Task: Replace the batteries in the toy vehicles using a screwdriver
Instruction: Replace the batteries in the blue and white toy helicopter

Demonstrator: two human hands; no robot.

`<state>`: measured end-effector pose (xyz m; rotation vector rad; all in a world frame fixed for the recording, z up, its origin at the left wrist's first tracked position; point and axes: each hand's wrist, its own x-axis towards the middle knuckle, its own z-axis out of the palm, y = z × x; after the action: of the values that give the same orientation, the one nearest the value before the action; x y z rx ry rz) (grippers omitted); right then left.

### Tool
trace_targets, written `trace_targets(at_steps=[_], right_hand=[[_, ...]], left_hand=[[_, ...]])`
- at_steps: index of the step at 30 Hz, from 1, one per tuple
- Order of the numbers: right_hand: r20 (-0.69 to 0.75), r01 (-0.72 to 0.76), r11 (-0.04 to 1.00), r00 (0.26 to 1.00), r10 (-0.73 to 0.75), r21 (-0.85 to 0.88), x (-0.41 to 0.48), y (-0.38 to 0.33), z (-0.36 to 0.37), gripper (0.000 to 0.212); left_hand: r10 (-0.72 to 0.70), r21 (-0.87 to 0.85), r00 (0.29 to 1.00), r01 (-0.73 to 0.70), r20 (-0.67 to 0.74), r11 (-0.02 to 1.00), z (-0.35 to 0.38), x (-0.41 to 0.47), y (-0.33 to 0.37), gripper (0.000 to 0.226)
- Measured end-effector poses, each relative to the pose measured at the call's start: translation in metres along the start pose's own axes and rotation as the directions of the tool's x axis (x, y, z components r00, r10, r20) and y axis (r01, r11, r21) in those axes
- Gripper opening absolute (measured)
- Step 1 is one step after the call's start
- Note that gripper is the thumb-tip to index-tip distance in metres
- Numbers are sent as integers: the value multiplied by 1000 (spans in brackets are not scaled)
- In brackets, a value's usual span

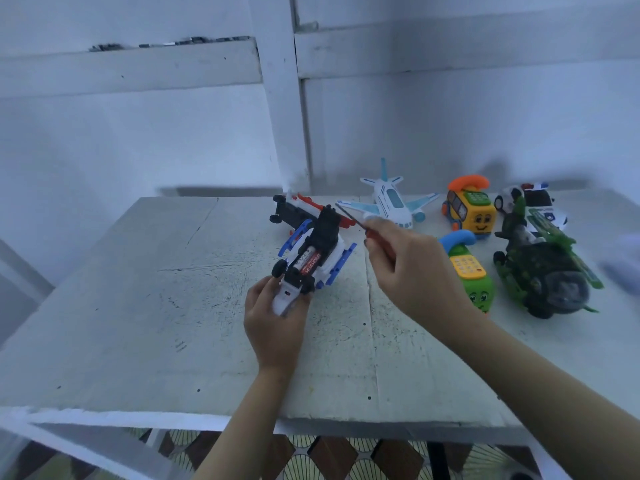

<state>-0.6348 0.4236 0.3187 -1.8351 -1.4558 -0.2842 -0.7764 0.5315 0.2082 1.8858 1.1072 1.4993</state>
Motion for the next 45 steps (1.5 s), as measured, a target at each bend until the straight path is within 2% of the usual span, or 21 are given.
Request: trace_targets(at_steps=[2,6,14,22,26,32,35,40,45], right_hand=[[-4,28,999,1000,-28,44,1,0,-1,25],[88,88,993,992,-94,76,-7,2,1,30],[94,2,999,996,-7,52,-9,21,1,29],[109,-81,988,992,66,131,-19,39,-10,24],[97,-130,969,989,111,212,-29,51,-17,22],[18,-181,959,983,182,218,-27,69,-39,19],[-122,-134,966,979,164,222,-28,82,-58,24],[-259,-85,974,956,139,209,-36,115,-92,25],[-287,-74,985,951,116,153,-43,154,-132,30]], left_hand=[[10,1,1000,-10,-2,1000,0,1,1,48],[27,26,1000,-27,4,999,0,1,1,45],[59,20,996,-61,61,998,-2,-2,3,41],[212,50,977,-214,32,976,-2,-6,2,49],[338,121,940,-332,-32,935,-6,-5,13,42],[451,231,893,-438,-4,869,2,11,52,40],[484,243,875,-473,14,847,17,21,76,41],[544,162,839,-538,8,827,61,34,119,40],[628,44,778,-628,23,777,117,38,162,37]])
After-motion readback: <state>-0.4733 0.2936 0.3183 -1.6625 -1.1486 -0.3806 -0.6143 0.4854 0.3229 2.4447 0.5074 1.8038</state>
